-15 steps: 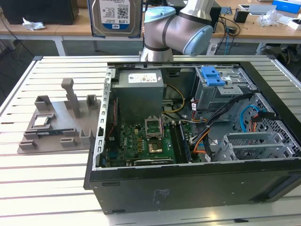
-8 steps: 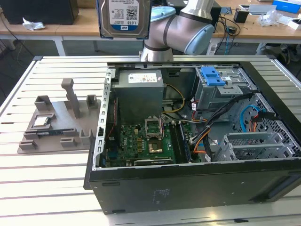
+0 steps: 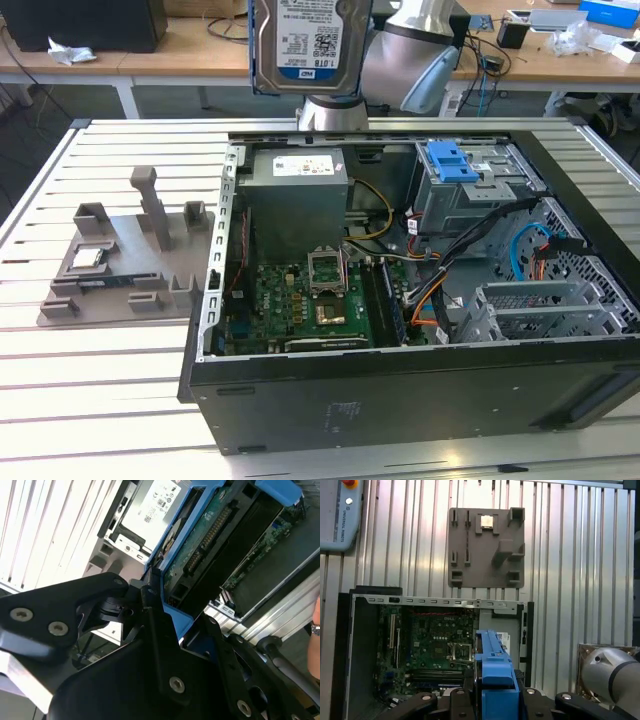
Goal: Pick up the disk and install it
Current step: 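Pick up the disk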
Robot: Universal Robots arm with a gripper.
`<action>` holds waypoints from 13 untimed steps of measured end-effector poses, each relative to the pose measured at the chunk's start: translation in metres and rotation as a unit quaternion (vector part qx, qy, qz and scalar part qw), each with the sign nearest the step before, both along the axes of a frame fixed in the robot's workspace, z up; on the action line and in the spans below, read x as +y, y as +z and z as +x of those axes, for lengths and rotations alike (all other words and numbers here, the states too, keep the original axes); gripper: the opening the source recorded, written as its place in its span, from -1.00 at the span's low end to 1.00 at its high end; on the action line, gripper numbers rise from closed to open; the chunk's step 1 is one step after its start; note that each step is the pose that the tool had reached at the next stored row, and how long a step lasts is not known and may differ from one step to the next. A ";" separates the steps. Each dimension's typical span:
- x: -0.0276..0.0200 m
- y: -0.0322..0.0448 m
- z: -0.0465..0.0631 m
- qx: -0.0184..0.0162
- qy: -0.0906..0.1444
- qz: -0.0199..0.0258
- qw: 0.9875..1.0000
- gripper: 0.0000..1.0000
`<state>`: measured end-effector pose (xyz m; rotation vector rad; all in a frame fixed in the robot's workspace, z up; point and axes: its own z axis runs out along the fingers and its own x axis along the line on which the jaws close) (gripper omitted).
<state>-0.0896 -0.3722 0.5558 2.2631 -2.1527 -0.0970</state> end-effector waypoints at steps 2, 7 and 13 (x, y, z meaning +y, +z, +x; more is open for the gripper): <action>-0.0010 -0.0001 0.001 0.000 0.000 0.000 1.000 -0.25; -0.0041 -0.0005 0.002 0.000 0.000 0.000 1.000 -0.25; -0.0143 -0.0018 0.005 0.000 0.000 0.000 1.000 -0.25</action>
